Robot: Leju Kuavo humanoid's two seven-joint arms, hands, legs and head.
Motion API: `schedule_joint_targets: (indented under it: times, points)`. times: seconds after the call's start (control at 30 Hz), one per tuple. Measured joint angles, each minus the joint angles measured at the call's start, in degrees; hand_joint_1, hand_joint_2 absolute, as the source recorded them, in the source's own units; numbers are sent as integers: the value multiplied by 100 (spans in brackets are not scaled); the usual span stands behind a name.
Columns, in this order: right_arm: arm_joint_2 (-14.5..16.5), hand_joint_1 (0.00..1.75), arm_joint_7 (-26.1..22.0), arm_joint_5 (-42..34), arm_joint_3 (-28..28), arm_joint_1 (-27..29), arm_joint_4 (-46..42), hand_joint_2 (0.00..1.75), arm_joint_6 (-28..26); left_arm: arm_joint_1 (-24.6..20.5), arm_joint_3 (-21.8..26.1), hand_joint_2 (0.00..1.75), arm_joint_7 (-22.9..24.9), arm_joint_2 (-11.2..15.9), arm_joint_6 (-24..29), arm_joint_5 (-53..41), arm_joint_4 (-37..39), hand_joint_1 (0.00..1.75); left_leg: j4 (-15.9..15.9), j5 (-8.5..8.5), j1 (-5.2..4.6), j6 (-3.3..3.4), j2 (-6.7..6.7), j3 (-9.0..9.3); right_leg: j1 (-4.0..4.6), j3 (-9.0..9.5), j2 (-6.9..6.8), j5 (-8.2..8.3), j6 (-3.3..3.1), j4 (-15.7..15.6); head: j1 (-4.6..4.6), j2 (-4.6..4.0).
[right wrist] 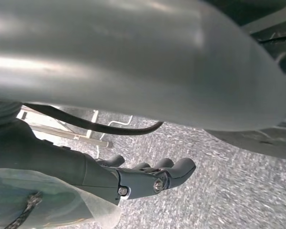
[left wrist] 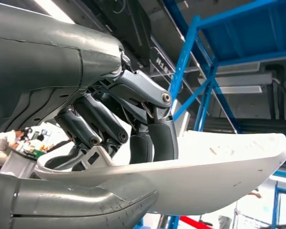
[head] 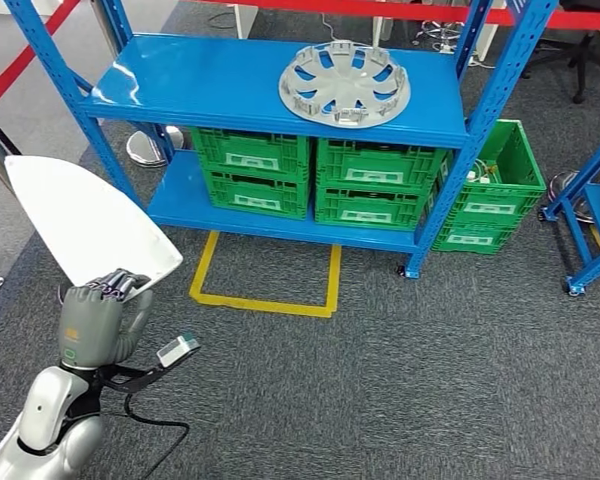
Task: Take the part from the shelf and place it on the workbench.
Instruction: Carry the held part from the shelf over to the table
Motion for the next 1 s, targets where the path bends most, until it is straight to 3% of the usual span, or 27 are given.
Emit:
schedule_joint_targets:
  times: [0.07, 0.13, 0.17, 0.2, 0.27, 0.3, 0.33, 0.37, 0.4, 0.43, 0.5, 0.53, 0.57, 0.63, 0.67, 0.7, 0.77, 0.8, 0.83, 0.87, 0.9, 0.93, 1.0]
  points:
    - [-1, 0, 19, 45, 1, 1, 2, 0, 0, -22, 4, 175, -1, 8, -4, 31, 3, 175, -243, -66, -44, 102, -15, 102, -10, -55, 10, 102, 63, 30, -5, 0]
    - [-1, 0, 27, 79, 2, 9, 4, 0, 0, -44, 4, 175, -1, 18, -9, 49, 5, 175, -237, 38, -52, 220, 8, 8, -38, -108, 21, 71, 131, 60, -21, 0]
    - [0, 0, 32, 92, 2, 12, 5, 0, 0, -54, 4, 175, -2, 21, -12, 52, 5, 175, -245, 111, -51, 278, 22, -60, -46, -173, 27, -104, 163, 174, -16, 0]
    - [0, 0, 36, 103, 2, 13, 7, 0, 0, -64, 5, 175, -2, 21, -15, 56, 5, 175, -253, 192, -49, 322, 35, -145, -55, -264, 30, -385, 186, 405, -11, 0]
    - [0, 0, 42, 117, 1, 8, 8, 0, 0, -70, 7, 175, -3, 21, -21, 61, 6, 175, -247, 363, -65, 358, 42, -352, -56, -463, 30, -977, 216, 1157, 2, 0]
    - [-1, 0, 43, 124, 1, 6, 10, 0, 0, -69, 7, 175, -3, 21, -24, 63, 7, 175, -244, 449, -74, 360, 44, -464, -56, -507, 30, -1114, 220, 1514, 4, 0]
    - [0, 0, 44, 128, 1, 4, 11, 0, 0, -68, 6, 175, -3, 21, -26, 67, 8, 175, -241, 532, -82, 357, 46, -574, -56, -478, 31, -1102, 215, 1734, 4, 0]
    - [0, 0, 48, 133, 1, 4, 15, 0, 0, -68, 5, 175, -3, 21, -28, 73, 8, 175, -239, 614, -89, 351, 48, -681, -54, -348, 31, -968, 202, 1752, 3, 0]
    - [0, 0, 52, 135, 1, 3, 18, 0, 0, -68, 4, 175, -3, 21, -29, 81, 8, 175, -238, 692, -92, 343, 49, -781, -52, -114, 31, -797, 184, 1558, 3, 0]
    - [0, 0, 57, 138, -1, -1, 21, 0, -1, -68, 4, 175, -3, 21, -30, 88, 7, 175, -232, 767, -94, 329, 48, -862, -48, 226, 33, -693, 161, 1176, 3, 0]
    - [-1, 0, 62, 146, -2, -15, 26, 0, -2, -68, 8, 175, -3, 23, -29, 97, 6, 175, -216, 900, -103, 284, 43, -960, -29, 974, 38, -769, 126, 197, 5, 0]
    - [0, 0, 63, 150, -2, -21, 28, 0, -2, -69, 9, 175, -3, 25, -28, 97, 6, 175, -221, 964, -102, 255, 44, -973, -16, 1206, 42, -854, 114, -138, 4, -1]
    - [0, 0, 64, 154, -1, -22, 31, 0, -2, -72, 9, 175, -4, 27, -28, 98, 7, 175, -239, 1033, -98, 221, 45, -979, -1, 1303, 43, -894, 102, -312, 7, -1]
    - [1, 0, 65, 155, 2, -21, 34, 0, -2, -70, 7, 175, -8, 32, -29, 100, 8, 175, -263, 1075, -80, 151, 40, -1016, -2, 1203, 29, -782, 37, -344, -3, -1]
    - [1, 0, 67, 154, 1, -21, 34, 0, -1, -66, 6, 175, -9, 37, -31, 102, 8, 175, -188, 935, -75, 117, 33, -1061, -7, 1126, 16, -702, -11, -353, -13, -1]
    - [3, 0, 83, 150, 1, -24, 35, 0, -1, -61, 6, 175, -9, 43, -33, 105, 8, 175, -4, 677, -72, 87, 25, -1120, -16, 1035, 2, -610, -56, -364, -32, -1]
    - [47, 0, 197, 140, -4, -39, 67, 0, 0, -60, 9, 175, -9, 57, -43, 128, 9, 175, 680, 32, -65, 39, 20, -1241, -7, 862, -14, -441, -108, -352, -52, -2]
    - [97, 0, 281, 143, -6, -54, 109, 0, 0, -60, 12, 175, -9, 66, -49, 149, 10, 175, 1057, -155, -62, 20, 20, -1275, -2, 769, -16, -357, -113, -338, -55, -2]
    - [162, 0, 363, 159, -8, -72, 167, 0, 0, -61, 16, 175, -10, 75, -56, 175, 13, 175, 1336, -194, -59, 7, 20, -1264, 3, 667, -17, -277, -111, -315, -54, -2]
    - [230, 0, 423, 185, -9, -88, 233, 0, 0, -62, 22, 175, -11, 85, -62, 201, 15, 175, 1440, -97, -58, 3, 20, -1177, 6, 544, -16, -203, -104, -281, -57, -2]
    - [290, 0, 458, 215, -10, -98, 293, 0, 0, -64, 30, 175, -14, 91, -67, 216, 16, 175, 1338, 68, -58, 7, 20, -998, 7, 411, -15, -134, -95, -238, -56, -1]
    - [338, 0, 479, 247, -10, -105, 343, 0, 0, -68, 40, 175, -16, 96, -70, 227, 16, 175, 1040, 198, -58, 21, 19, -719, 7, 285, -14, -71, -87, -188, -58, -1]
    - [402, 0, 507, 315, -14, -107, 413, 0, 0, -82, 65, 175, -19, 103, -72, 233, 15, 175, 161, 133, -71, 79, 17, -74, 21, 99, -8, 36, -57, -96, -53, 0]
